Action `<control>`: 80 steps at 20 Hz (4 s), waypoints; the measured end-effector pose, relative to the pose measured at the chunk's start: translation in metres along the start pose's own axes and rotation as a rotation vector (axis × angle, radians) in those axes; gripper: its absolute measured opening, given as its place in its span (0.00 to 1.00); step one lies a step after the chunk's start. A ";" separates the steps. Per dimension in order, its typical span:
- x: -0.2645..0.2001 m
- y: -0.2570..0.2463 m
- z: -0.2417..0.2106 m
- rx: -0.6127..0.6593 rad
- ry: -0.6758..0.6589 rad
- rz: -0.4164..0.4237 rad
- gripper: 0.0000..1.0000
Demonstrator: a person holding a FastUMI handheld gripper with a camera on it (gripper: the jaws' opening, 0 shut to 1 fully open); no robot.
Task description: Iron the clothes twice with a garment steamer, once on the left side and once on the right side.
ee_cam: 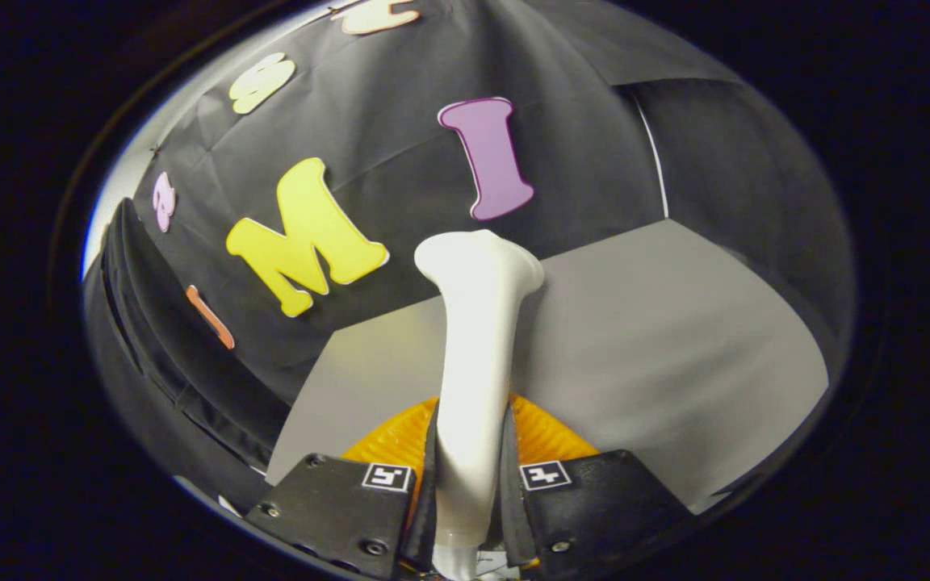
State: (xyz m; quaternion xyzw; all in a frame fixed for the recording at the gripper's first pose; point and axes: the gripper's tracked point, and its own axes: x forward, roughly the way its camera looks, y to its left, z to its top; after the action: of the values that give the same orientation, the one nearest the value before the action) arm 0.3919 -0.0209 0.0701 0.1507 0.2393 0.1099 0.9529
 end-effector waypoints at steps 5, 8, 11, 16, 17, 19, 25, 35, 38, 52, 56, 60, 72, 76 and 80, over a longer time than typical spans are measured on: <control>-0.035 0.033 -0.006 0.002 -0.076 0.018 0.33; -0.060 0.058 -0.005 0.000 -0.149 0.030 0.33; -0.090 0.092 -0.006 -0.004 -0.213 0.042 0.33; -0.136 0.164 -0.008 -0.087 -0.297 0.072 0.33; -0.146 0.178 -0.008 -0.099 -0.316 0.081 0.33; -0.161 0.203 -0.009 -0.123 -0.352 0.080 0.33; -0.200 0.299 0.001 -0.169 -0.464 0.143 0.33; -0.220 0.451 0.007 -0.277 -0.580 0.223 0.33; -0.209 0.477 0.006 -0.300 -0.582 0.222 0.33; -0.156 0.490 -0.047 -0.402 -0.460 0.187 0.33; -0.150 0.483 -0.065 -0.420 -0.444 0.167 0.33; -0.140 0.474 -0.085 -0.443 -0.415 0.145 0.33; -0.114 0.432 -0.146 -0.496 -0.325 0.071 0.33; -0.108 0.416 -0.167 -0.510 -0.287 0.057 0.33; -0.109 0.400 -0.191 -0.514 -0.247 0.050 0.33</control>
State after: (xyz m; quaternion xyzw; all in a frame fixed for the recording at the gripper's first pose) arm 0.1499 0.3656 0.0915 -0.0776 0.0820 0.1712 0.9787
